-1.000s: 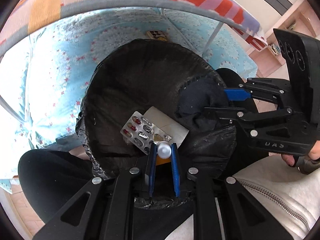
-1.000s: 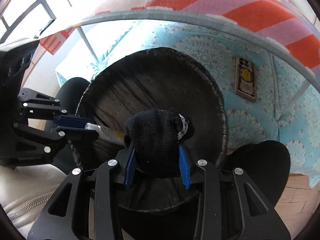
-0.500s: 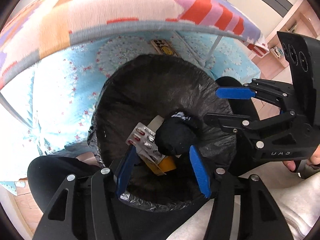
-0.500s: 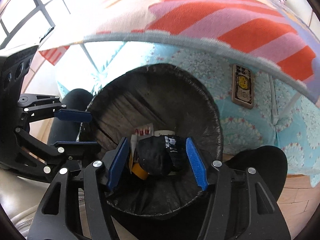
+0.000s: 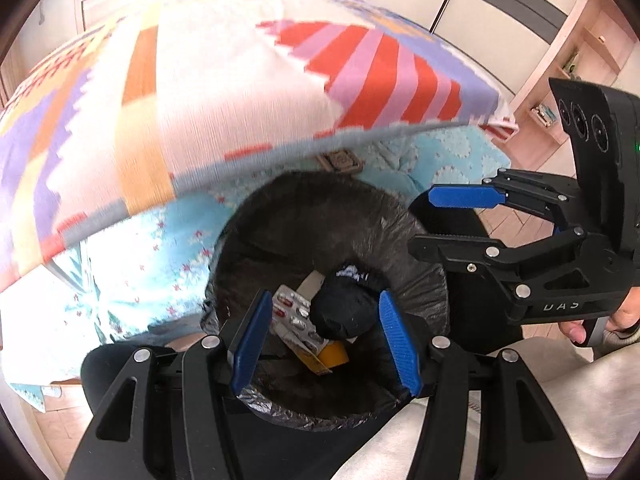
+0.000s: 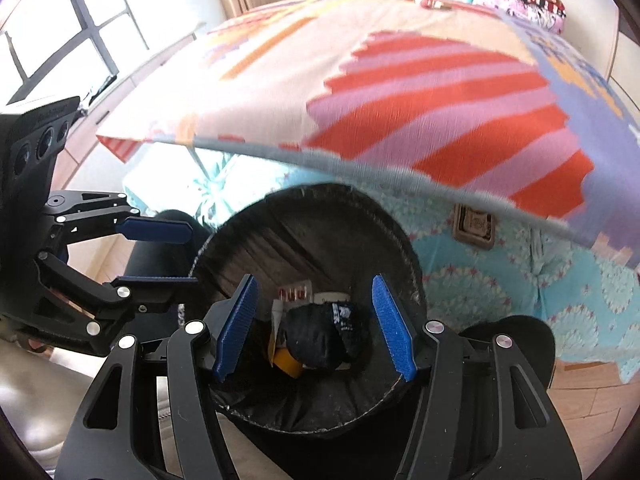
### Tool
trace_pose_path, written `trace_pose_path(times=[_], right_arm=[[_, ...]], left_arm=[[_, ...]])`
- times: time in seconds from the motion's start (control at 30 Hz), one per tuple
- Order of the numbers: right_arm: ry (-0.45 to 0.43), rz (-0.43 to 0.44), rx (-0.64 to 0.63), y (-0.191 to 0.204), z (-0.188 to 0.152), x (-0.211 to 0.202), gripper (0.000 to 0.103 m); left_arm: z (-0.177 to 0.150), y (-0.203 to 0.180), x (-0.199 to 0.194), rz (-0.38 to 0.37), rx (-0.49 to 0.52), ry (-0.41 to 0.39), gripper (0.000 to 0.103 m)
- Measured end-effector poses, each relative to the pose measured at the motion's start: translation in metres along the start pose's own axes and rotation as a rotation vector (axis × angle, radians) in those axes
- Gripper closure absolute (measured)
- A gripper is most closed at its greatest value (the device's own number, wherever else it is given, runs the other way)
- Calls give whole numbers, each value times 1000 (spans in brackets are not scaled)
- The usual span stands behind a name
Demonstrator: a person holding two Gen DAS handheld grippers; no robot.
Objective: Collect trash
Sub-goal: 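Move both tools back over the bed toward the pink toy and card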
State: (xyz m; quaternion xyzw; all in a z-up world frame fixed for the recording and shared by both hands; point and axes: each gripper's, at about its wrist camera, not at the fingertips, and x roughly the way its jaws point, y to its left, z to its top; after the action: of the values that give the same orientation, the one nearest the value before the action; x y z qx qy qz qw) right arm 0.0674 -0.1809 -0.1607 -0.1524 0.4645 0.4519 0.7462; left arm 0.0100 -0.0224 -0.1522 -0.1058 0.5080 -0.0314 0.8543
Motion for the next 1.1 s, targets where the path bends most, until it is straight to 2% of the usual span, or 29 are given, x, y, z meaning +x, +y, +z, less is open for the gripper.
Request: trace_pose_path(times=[0.3,0.63,1.1], right_arm=[[-76,13,-6,-4,25,-30,44],[-171,-25,-33,-17,58,-60,44],[-260,-70,-72,-38,107,-75,44]], left_arm=[[25,5,-24,28,30,-79,49],[59,6,-52,43,75,-173,49],[114,13,-69,35,89,-250,49]])
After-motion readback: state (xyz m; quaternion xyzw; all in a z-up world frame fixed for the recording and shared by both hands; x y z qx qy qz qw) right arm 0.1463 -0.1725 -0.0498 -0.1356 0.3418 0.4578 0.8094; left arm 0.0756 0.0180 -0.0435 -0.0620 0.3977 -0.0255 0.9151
